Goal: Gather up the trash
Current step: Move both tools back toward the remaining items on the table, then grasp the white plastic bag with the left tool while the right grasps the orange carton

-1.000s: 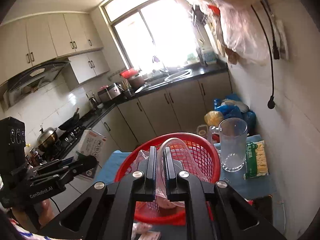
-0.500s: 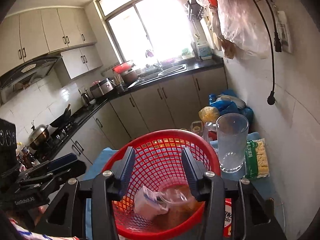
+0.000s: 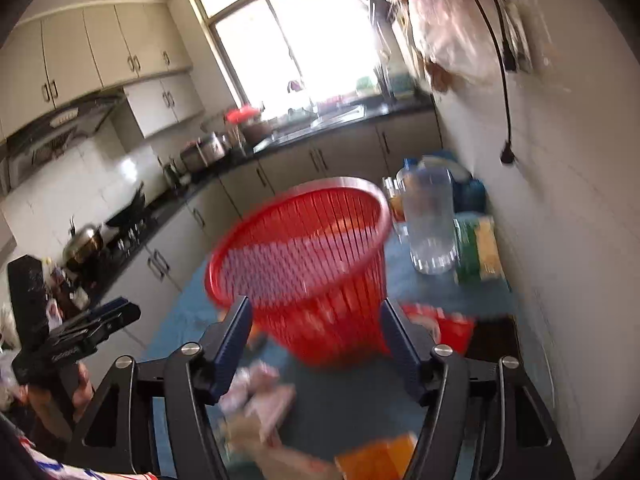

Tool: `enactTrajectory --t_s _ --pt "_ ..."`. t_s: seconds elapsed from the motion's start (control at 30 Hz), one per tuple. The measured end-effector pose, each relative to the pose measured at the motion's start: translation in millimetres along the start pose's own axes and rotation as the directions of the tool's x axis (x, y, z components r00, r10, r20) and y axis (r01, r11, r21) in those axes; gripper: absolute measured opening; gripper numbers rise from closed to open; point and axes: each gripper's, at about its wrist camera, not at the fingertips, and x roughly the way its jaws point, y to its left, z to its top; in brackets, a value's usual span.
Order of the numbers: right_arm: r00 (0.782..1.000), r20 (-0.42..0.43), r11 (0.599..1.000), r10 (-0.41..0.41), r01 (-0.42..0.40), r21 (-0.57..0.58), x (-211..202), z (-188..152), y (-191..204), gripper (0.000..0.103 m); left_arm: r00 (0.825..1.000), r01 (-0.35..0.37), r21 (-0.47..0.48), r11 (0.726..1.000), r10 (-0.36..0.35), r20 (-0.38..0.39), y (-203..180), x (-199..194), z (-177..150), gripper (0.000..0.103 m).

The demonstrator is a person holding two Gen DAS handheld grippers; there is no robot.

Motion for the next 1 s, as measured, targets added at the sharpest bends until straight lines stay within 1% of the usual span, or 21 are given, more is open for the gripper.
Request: enactTrajectory --t_s 0.07,0.2,0.27,0.37,0.5,0.63,0.77,0.87,1.0 --pt "0.998 -0.055 1.0 -0.009 0.008 -0.017 -2 -20 -4 0.072 0.999 0.008 -0.014 1.0 -0.008 -0.053 5 12 -23 0.076" --pt "0.988 -0.153 0.999 -0.029 0.024 -0.037 2 -63 -18 0.074 0.991 0.008 -0.033 0.999 -0.012 -0.132 12 36 -54 0.076" --pt "0.98 -0.193 0.999 -0.045 0.041 -0.024 7 -82 -29 0.074 0.985 0.008 -0.026 1.0 -0.012 -0.169 14 48 -64 0.076" --pt "0.97 -0.238 0.998 -0.054 0.062 0.028 14 -103 -49 0.074 0.979 -0.004 -0.012 1.0 0.002 -0.203 14 65 -73 0.076" --pt "0.965 -0.256 0.992 -0.057 0.083 0.092 18 -120 -69 0.08 0.974 0.003 -0.009 1.0 -0.005 -0.225 15 82 -77 0.076" --pt "0.961 -0.276 0.984 -0.029 0.076 0.162 22 -132 -81 0.08 0.972 0.017 -0.022 1.0 -0.021 -0.236 16 95 -75 0.076" --pt "0.953 -0.301 0.974 0.006 0.063 0.219 32 -143 -84 0.08 0.964 0.049 -0.052 0.997 -0.061 -0.258 18 110 -76 0.076" --pt "0.954 -0.299 0.964 0.014 0.066 0.256 38 -145 -85 0.08 0.958 0.076 -0.067 0.995 -0.091 -0.271 16 115 -79 0.076" --pt "0.957 -0.288 0.949 0.023 0.07 0.308 51 -141 -90 0.08 0.955 0.083 -0.044 0.996 -0.092 -0.283 7 121 -83 0.076"
